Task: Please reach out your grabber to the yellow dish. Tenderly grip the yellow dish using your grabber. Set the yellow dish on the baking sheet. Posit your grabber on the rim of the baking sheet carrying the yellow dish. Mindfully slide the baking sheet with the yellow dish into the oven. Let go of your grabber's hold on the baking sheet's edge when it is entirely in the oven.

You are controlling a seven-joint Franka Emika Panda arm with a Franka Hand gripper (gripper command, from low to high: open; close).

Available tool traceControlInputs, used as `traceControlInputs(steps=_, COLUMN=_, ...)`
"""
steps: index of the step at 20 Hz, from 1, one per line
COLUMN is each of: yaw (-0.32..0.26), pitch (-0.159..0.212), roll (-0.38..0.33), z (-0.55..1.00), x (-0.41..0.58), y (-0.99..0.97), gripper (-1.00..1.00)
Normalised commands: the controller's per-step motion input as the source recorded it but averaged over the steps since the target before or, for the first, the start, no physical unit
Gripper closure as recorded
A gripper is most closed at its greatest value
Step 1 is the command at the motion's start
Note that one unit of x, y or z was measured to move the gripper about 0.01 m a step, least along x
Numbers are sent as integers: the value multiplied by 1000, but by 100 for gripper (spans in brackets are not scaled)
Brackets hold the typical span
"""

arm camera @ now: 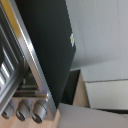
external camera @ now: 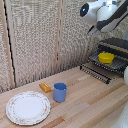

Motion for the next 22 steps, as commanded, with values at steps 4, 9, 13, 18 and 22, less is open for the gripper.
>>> traceControlInputs(steps=4, yaw=123, pitch=206, roll=-258, z=-406, x=0, y=375, gripper=-100)
traceControlInputs(steps=9, yaw=185, pitch=187, roll=-222, z=-472, x=21, y=249, gripper=-100)
traceControlInputs(steps=13, yaw=235, pitch=106, roll=-95, z=-511, x=78, y=264, gripper=-100)
traceControlInputs(steps=18, yaw=227, pitch=3, roll=-14, z=-445, x=-6, y=147, gripper=-100)
traceControlInputs(steps=22, yaw=152, pitch=-65, roll=0, z=-347, x=-161, y=-74, gripper=-100)
